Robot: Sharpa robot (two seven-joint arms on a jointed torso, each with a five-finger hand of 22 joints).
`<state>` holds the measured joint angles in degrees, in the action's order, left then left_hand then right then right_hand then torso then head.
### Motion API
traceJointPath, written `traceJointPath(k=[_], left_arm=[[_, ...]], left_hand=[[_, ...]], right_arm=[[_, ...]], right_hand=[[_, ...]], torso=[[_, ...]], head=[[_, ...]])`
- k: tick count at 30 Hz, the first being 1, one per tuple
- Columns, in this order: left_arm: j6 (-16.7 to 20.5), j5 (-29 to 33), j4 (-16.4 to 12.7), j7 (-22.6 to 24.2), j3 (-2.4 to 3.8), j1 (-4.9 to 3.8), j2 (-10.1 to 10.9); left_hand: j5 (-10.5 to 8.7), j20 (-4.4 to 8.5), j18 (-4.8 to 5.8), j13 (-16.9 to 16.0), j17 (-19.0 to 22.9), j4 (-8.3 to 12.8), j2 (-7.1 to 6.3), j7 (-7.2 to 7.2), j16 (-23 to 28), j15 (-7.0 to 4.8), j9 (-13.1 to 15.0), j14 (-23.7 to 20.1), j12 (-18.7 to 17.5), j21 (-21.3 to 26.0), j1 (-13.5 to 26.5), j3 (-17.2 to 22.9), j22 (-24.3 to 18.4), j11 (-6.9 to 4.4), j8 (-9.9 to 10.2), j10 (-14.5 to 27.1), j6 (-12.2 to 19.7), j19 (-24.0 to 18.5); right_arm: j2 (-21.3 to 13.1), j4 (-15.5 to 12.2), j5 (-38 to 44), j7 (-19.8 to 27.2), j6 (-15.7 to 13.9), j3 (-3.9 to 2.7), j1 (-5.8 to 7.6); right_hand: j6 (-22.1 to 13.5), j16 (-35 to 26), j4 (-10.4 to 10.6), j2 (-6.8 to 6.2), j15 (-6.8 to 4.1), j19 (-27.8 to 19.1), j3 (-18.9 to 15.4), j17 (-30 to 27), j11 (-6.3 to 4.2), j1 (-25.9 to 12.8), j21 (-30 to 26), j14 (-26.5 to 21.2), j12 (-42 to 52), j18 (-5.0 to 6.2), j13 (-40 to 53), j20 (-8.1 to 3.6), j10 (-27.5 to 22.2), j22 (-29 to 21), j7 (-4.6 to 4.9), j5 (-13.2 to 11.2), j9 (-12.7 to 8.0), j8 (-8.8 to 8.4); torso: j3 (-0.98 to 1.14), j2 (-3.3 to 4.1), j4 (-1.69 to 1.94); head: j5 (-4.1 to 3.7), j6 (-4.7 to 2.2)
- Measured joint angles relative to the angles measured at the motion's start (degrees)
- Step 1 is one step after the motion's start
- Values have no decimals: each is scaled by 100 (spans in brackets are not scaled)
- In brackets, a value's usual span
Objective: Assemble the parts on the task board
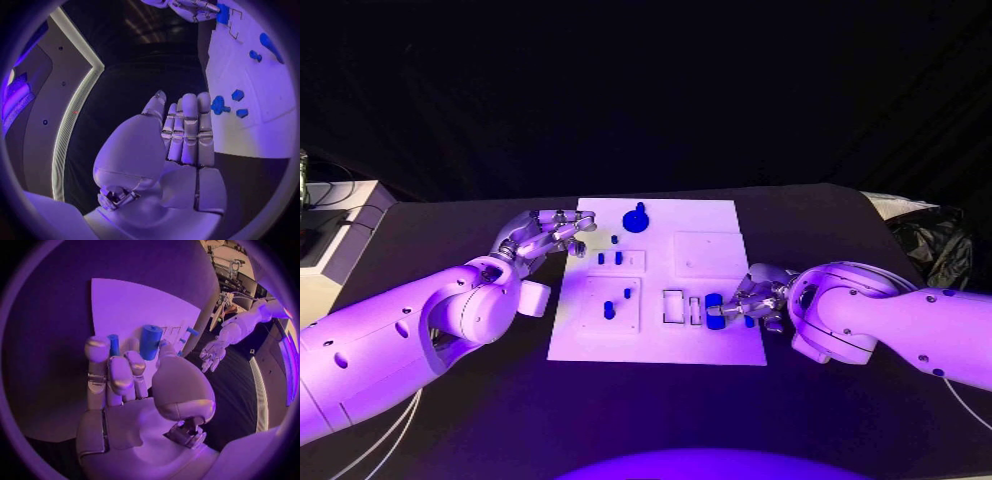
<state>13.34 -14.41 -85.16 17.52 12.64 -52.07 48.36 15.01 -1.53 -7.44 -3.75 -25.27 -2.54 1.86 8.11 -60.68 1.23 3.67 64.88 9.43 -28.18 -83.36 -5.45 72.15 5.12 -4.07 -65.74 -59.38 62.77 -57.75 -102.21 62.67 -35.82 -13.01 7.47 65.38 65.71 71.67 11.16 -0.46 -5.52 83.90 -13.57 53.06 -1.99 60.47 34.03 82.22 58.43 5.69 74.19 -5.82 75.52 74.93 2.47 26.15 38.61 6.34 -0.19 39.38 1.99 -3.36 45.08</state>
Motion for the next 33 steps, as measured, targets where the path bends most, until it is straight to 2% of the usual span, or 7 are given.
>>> traceJointPath(k=[17, 22, 25, 27, 28, 30, 33], left_arm=[[-58, 1, 12, -71, 0, 12, 19], [-69, 1, 13, -85, 0, 14, 23], [-74, 1, 13, -89, 0, 15, 23], [-77, 2, 13, -93, 0, 15, 24], [-78, 2, 13, -94, 0, 15, 25], [-80, 2, 13, -96, 0, 16, 28], [-81, 2, 13, -99, 0, 16, 33]], left_hand=[[0, 21, 0, 0, 0, -32, -25, 0, 0, 0, 0, 0, 0, 44, 25, 1, 5, 0, 0, 0, 0, -22], [0, 21, 0, 0, -1, -32, -25, 0, 0, 0, 0, 0, 1, 44, 25, 1, 5, 0, 0, 0, 0, -22], [0, 21, 1, 0, -1, -32, -25, 0, 0, 0, 0, 0, 1, 44, 25, 1, 11, 0, 0, 0, 0, -22], [0, 21, 0, 0, -1, -31, -25, 0, 0, 0, 0, 0, 1, 43, 25, 1, 11, 0, 0, 0, 0, -22], [0, 21, 0, 0, -1, -31, -25, 0, 0, 0, 0, 0, 1, 43, 25, 1, 11, 0, 0, 0, 0, -22], [0, 21, 0, 0, -1, -32, -25, 0, 0, 0, 0, 0, 1, 43, 25, 1, 11, 0, 0, 0, 0, -22], [0, 21, 0, 0, -1, -31, -25, 0, 0, 0, 0, 0, 1, 43, 25, 1, 10, 0, 0, 0, 0, -21]], right_arm=[[331, 277, 213, -103, 15, -27, -17], [400, 318, 285, -114, 24, -40, -38], [413, 320, 308, -116, 22, -45, -47], [419, 314, 322, -116, 17, -48, -52], [418, 311, 327, -116, 13, -49, -54], [415, 305, 334, -116, 6, -49, -58], [395, 284, 336, -109, -18, -48, -64]], right_hand=[[50, 0, -85, 0, 0, 0, -11, -28, 1, 0, -3, 0, -23, 0, -14, 0, 2, -1, -17, 93, 122, 29], [30, 0, -233, 0, 0, 0, -24, -30, 6, 1, -3, -1, -23, -1, -19, 1, 5, -2, -20, 284, 494, 28], [19, 0, -355, 26, 1, 0, -10, -30, 8, 27, -3, -1, -22, -41, -19, 1, 6, -2, -10, 1100, 666, 16], [9, 0, -368, 49, 1, 2, 2, -31, 13, 50, -3, -1, -51, -81, -23, -2, 8, -2, 0, 1727, 671, 7], [5, 0, -368, 50, 2, 8, 2, -36, 10, 50, -3, -1, -51, -85, -27, -7, 2, -2, 4, 1910, 671, 6], [-5, 0, -376, 50, 2, 21, -5, -36, 1, 50, -7, -1, -51, -90, -27, -21, -23, -2, 3, 2220, 792, -28], [-12, 0, -302, 49, -11, 10, 68, -46, -7, 50, -28, 11, -74, -90, -27, -52, -34, -2, 5, 2280, 792, -54]], torso=[[2, 2, -1], [-1, 2, -1], [0, 2, -2], [-3, 2, -2], [-4, 2, -2], [-4, 2, -1], [-4, 1, 0]], head=[[27, 18], [34, 33], [38, 41], [38, 43], [39, 44], [43, 47], [47, 49]])
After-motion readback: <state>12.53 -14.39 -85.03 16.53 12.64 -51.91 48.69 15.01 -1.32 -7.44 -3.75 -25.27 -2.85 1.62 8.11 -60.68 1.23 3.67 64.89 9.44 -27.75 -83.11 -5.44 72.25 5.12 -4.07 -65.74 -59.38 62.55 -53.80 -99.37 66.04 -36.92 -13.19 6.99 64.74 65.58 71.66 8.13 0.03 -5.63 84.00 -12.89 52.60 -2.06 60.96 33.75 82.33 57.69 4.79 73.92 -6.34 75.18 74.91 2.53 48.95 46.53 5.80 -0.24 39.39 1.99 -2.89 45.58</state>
